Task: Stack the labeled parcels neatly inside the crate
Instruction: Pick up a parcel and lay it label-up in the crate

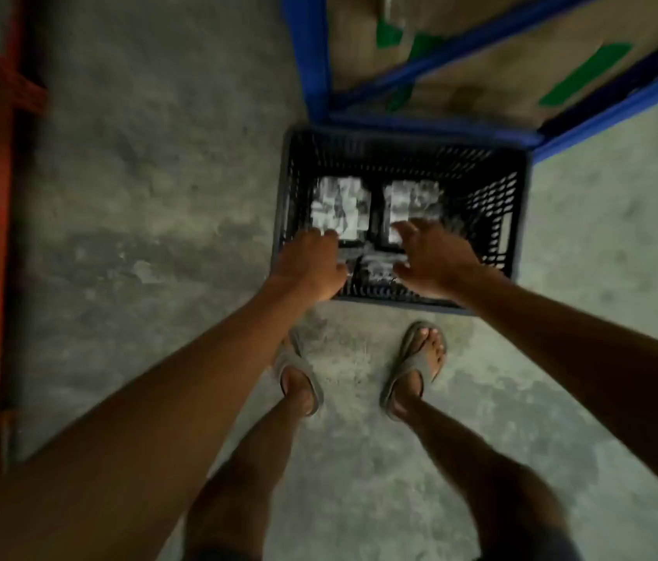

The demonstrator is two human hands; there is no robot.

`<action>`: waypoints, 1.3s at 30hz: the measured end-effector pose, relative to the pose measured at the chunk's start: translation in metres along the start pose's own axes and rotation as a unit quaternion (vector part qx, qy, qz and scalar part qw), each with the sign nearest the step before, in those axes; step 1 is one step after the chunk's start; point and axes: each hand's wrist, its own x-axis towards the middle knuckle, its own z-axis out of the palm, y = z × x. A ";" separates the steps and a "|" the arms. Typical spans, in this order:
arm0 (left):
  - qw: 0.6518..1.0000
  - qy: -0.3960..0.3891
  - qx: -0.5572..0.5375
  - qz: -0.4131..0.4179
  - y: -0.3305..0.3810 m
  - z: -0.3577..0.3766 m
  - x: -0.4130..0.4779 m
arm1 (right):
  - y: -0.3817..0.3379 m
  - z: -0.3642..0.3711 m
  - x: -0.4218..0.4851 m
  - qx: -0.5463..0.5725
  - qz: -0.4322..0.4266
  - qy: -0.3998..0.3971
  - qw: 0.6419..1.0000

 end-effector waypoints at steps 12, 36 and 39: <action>0.976 0.011 0.217 0.021 -0.073 0.155 0.256 | 0.044 0.191 0.254 -0.189 -0.108 0.112 0.970; 0.984 0.010 0.161 0.073 -0.094 0.104 0.263 | 0.046 0.160 0.262 -0.066 -0.220 0.203 0.952; 0.994 -0.053 -0.006 0.094 -0.083 0.058 0.231 | 0.062 0.104 0.241 0.044 -0.240 0.196 0.950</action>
